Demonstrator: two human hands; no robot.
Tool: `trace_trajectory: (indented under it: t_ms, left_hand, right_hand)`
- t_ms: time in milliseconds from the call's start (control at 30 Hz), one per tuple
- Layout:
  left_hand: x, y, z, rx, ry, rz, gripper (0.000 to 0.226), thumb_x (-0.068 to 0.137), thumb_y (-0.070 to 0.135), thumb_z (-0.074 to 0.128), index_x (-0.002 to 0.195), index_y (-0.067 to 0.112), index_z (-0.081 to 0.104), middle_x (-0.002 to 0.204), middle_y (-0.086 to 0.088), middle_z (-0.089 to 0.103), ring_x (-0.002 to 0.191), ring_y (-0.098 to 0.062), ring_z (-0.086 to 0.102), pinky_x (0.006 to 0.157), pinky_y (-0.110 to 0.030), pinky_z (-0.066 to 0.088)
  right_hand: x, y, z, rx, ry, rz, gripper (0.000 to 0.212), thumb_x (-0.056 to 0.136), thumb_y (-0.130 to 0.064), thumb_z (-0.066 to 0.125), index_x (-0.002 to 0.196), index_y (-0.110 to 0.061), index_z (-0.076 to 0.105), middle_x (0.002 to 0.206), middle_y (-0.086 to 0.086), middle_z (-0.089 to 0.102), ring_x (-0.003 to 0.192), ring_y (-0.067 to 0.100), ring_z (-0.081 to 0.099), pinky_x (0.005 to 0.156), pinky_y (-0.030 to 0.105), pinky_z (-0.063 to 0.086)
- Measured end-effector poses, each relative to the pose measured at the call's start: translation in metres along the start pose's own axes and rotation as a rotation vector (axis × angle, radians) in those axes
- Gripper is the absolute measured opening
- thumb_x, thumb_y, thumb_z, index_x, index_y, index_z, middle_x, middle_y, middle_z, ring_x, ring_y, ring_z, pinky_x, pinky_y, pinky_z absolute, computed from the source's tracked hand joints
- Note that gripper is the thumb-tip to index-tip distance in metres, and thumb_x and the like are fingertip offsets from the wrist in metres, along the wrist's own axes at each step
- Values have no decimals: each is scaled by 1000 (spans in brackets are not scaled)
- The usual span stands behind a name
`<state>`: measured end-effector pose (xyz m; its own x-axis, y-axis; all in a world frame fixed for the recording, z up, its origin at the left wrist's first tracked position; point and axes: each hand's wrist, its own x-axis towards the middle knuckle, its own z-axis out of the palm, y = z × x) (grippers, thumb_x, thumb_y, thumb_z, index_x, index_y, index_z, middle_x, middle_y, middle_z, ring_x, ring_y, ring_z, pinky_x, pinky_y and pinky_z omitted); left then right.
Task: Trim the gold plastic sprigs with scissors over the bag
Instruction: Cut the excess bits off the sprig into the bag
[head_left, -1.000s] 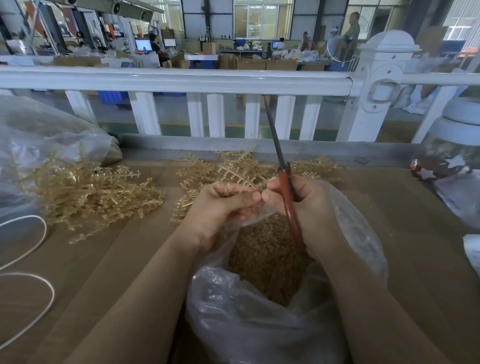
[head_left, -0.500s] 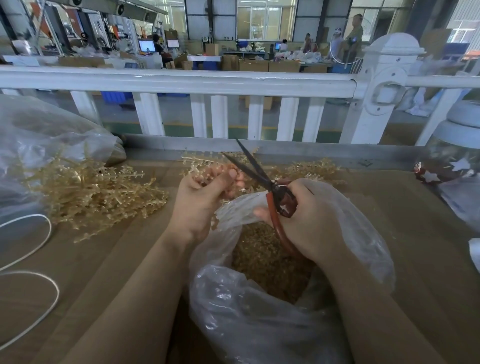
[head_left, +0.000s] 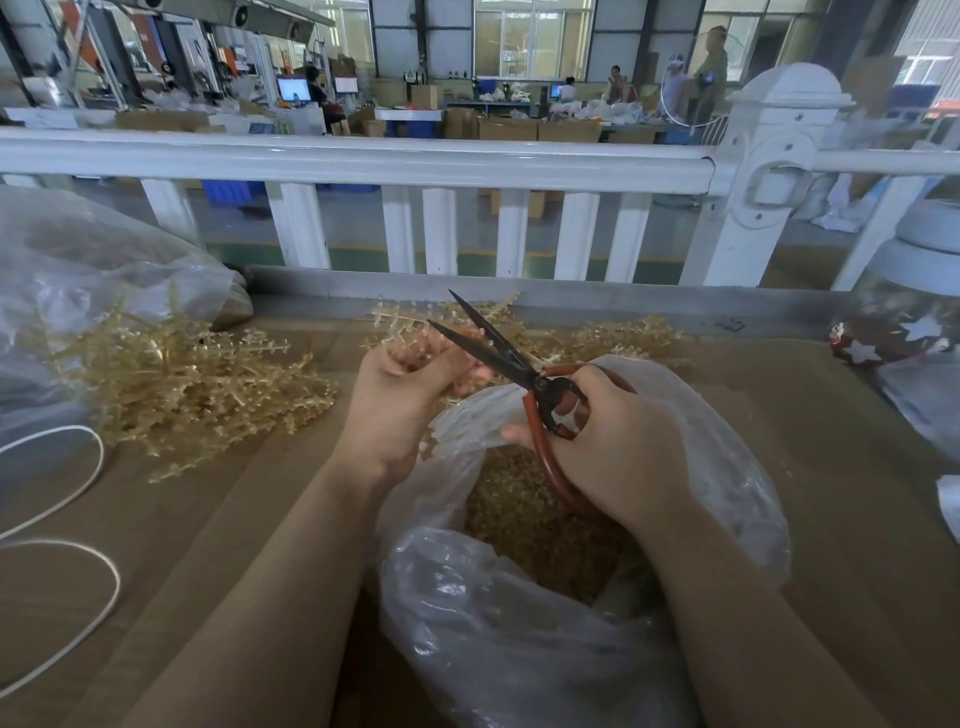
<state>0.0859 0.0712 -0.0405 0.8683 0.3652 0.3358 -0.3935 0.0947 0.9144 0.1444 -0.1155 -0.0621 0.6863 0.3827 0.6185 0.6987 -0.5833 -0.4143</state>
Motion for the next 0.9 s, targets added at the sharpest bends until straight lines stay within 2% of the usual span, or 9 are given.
trace_trajectory:
  t_ms: [133,233,300,433,533,600,767,900]
  left_hand:
    - [0,1,-1,8,-12,-7,18,77,22,75,83,6,74,86,-20,72,88,-40,61,96,-62,47]
    - [0,2,0,2,-32,-18,20,76,24,76,84,6,73,81,-13,73,81,-28,67,86,-47,53]
    - [0,3,-1,-13,-47,-20,20,74,25,77,84,7,74,79,-11,74,77,-21,69,79,-37,53]
    - [1,2,-3,-37,-72,-12,11,77,20,75,82,11,76,79,-9,74,75,-19,69,73,-28,54]
    - [1,1,-4,-36,-78,-10,9,78,21,75,82,13,77,79,-8,74,75,-18,69,72,-26,55]
    - [2,1,-5,-52,-90,-10,6,81,17,73,82,13,77,80,-9,74,75,-18,69,73,-27,55]
    - [3,2,-8,-74,-109,-9,10,87,11,69,83,12,78,82,-9,74,76,-18,69,76,-29,55]
    - [3,1,-7,-65,-154,-28,5,80,12,73,83,10,77,81,-10,74,74,-20,69,76,-30,54]
  right_hand:
    - [-1,0,0,12,28,-17,58,70,-94,39,89,-40,44,68,-31,43,58,-12,43,51,9,37]
    - [-1,1,0,23,18,-7,55,70,-91,46,88,-39,49,68,-28,48,58,-10,48,52,8,39]
    - [-2,2,1,28,8,5,58,69,-93,45,90,-40,52,66,-31,46,58,-11,49,51,6,37]
    - [-1,1,1,15,8,-4,53,69,-93,44,86,-43,44,64,-31,46,55,-10,50,50,6,37]
    - [1,3,0,3,23,-19,55,70,-91,45,83,-38,49,67,-25,52,56,-5,52,52,14,48]
    - [2,4,0,-10,28,-21,61,71,-90,48,84,-31,57,69,-21,57,58,-2,54,53,20,52]
    - [2,5,1,-45,8,-8,61,73,-85,54,89,-27,64,72,-18,60,60,0,55,55,20,52]
    - [3,2,-1,-55,42,-35,69,73,-90,42,90,-26,64,70,-22,55,56,-6,49,52,15,48]
